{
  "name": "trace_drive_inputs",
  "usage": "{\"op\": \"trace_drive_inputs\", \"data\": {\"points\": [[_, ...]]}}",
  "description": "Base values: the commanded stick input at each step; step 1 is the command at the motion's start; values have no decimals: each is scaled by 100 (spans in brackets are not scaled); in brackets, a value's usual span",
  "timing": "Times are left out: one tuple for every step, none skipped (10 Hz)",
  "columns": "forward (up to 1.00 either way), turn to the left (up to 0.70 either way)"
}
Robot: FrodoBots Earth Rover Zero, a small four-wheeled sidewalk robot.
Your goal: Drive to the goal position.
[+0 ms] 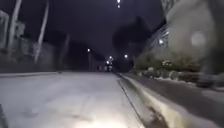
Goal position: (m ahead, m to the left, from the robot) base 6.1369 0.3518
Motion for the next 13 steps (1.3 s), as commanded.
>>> {"op": "trace_drive_inputs", "data": {"points": [[70,0],[70,0],[70,0],[70,0],[70,0],[70,0],[70,0],[70,0],[70,0],[70,0],[70,0],[70,0],[70,0]]}}
